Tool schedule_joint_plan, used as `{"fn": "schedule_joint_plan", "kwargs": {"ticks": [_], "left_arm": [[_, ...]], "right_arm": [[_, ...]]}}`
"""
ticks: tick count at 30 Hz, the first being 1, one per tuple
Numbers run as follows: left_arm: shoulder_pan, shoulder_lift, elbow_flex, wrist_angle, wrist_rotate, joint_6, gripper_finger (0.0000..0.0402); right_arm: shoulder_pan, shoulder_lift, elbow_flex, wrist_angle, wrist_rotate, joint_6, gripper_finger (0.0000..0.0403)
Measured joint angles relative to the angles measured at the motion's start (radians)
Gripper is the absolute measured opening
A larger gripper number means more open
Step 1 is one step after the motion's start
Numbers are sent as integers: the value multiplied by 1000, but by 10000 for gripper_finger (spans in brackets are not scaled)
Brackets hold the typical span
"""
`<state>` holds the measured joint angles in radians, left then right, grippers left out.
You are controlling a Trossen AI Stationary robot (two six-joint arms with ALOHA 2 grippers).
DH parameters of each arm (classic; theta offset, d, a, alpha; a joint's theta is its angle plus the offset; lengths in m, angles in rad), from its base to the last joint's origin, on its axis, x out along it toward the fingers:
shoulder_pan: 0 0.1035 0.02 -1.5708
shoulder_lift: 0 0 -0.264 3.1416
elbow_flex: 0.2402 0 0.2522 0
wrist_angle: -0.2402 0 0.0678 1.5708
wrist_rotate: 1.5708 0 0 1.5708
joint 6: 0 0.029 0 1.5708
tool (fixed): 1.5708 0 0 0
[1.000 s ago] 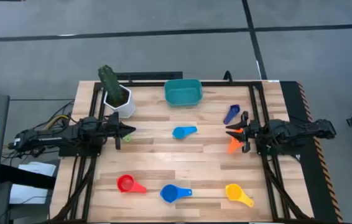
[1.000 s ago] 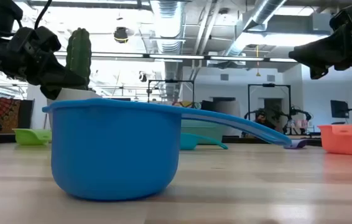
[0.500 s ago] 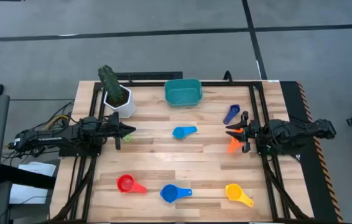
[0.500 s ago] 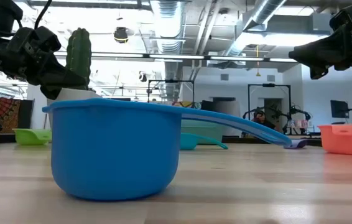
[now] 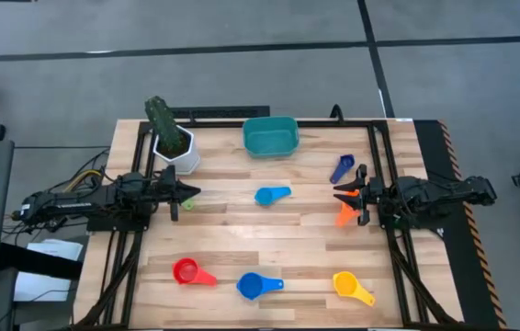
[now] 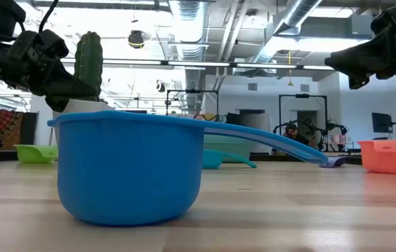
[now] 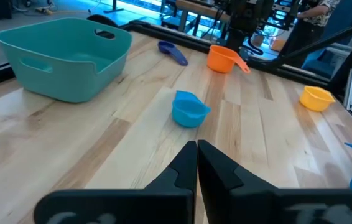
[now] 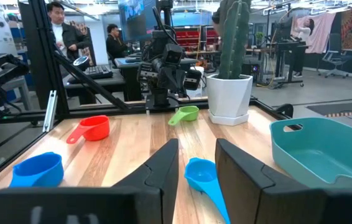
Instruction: Nest measuring cups in basket
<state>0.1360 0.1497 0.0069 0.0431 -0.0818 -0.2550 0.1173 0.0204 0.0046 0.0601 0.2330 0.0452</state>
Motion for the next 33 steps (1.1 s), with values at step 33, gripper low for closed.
{"fn": "schedule_joint_plan", "kwargs": {"ticks": [33], "left_arm": [[0,1,27,199,-193,-64,2]], "right_arm": [[-121,24,60,275,394,26,138]]}}
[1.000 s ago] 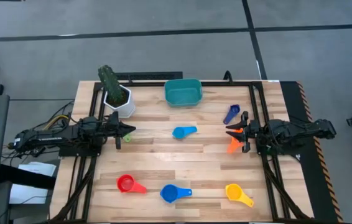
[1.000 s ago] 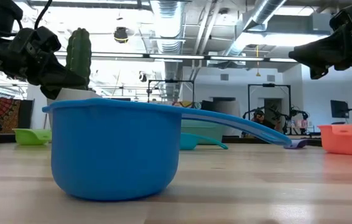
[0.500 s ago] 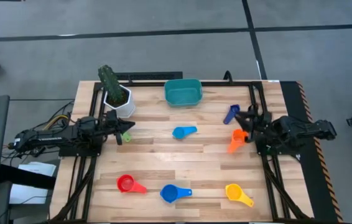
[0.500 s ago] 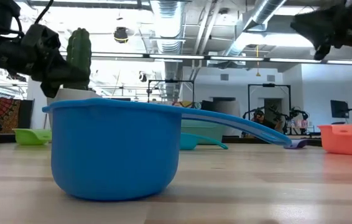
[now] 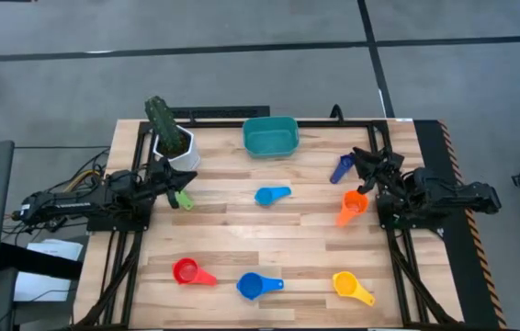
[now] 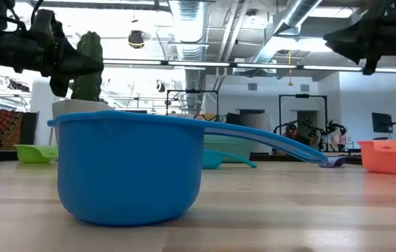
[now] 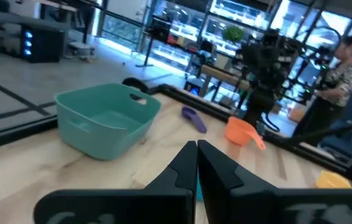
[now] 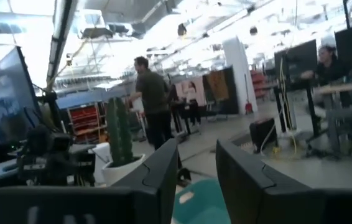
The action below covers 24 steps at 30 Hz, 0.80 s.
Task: Nest measuring cups in basket
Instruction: Stack the red measuring cup into the orange measuring cup
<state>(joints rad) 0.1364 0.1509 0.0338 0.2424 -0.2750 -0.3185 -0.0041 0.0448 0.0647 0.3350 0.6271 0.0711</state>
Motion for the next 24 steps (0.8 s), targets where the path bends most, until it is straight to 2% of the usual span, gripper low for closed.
{"fn": "schedule_joint_plan", "kwargs": {"ticks": [5,9,12,16,20,24], "left_arm": [[0,0,0,16,-32,-4,32],[0,9,3,60,-45,-7,80],[0,42,60,41,-24,19,117],[0,142,198,-58,-10,75,155],[0,272,328,-169,-25,120,174],[0,422,395,-197,-25,131,178]], "right_arm": [[-5,76,0,-19,-7,74,147],[-8,163,1,35,-1,113,156],[-25,226,3,105,1,114,164],[-63,305,63,113,1,116,177],[-105,386,144,85,8,151,189],[-144,461,243,-100,9,233,193]]}}
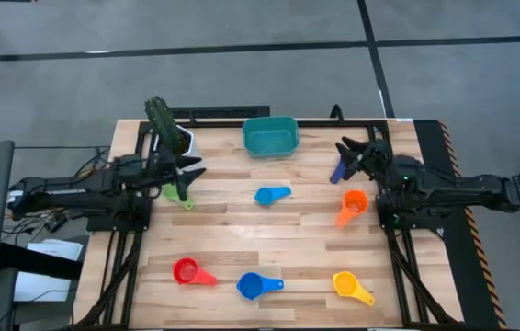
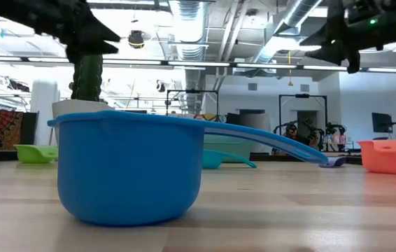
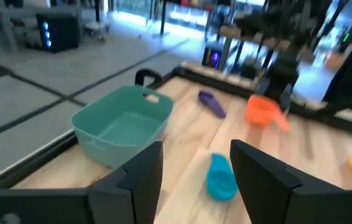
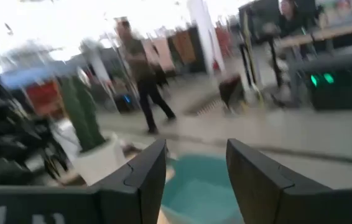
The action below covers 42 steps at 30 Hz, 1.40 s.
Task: Nest measuring cups in basket
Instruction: Stack the red measuring cup into the orange measuring cup
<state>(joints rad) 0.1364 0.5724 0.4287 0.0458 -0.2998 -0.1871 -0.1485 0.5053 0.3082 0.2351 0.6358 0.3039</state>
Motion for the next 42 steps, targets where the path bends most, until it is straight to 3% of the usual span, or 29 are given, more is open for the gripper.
{"fn": "schedule_joint_plan", "kwargs": {"ticks": [7,18,24,33,38,42], "left_arm": [[0,242,34,34,-1,-16,178],[0,444,37,190,-24,-55,178],[0,540,38,186,43,-115,178],[-2,608,38,57,97,-383,178],[-32,608,38,109,112,-343,178],[-72,608,38,146,116,-282,178]], "right_arm": [[-31,167,170,-389,-48,148,177],[-2,316,209,-479,-89,164,147],[-19,389,209,-452,-87,119,131],[-60,531,209,-243,-86,-84,122],[-93,581,210,-176,-88,-143,123],[-93,581,210,-199,-89,-67,122]]}}
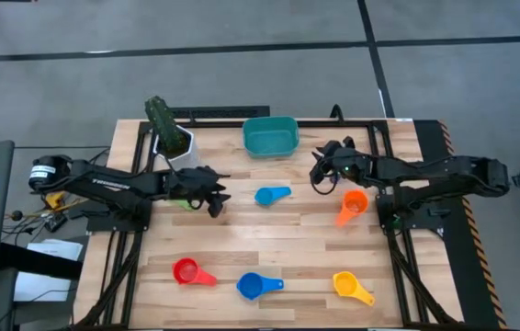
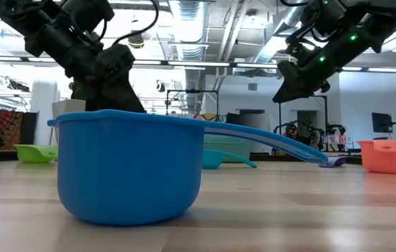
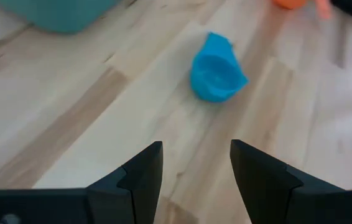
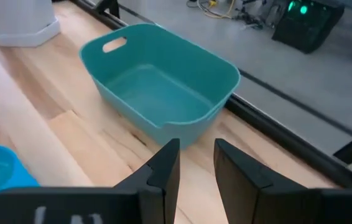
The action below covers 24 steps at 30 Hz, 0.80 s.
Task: Nest measuring cups in basket
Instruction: Stack the red measuring cup into the orange measuring cup
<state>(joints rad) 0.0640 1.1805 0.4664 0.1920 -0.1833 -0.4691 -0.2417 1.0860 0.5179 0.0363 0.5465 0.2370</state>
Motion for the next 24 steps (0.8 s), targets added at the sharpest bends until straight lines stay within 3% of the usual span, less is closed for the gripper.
{"fn": "schedule_joint_plan", "kwargs": {"ticks": [8,14,24], "left_arm": [[-94,0,0,122,-15,99,178],[-117,0,0,153,-43,142,178],[-116,22,0,333,-76,152,178]], "right_arm": [[77,-77,0,-164,-88,226,122],[164,-155,0,-365,-212,436,119],[258,-190,22,-664,-209,678,118]]}}
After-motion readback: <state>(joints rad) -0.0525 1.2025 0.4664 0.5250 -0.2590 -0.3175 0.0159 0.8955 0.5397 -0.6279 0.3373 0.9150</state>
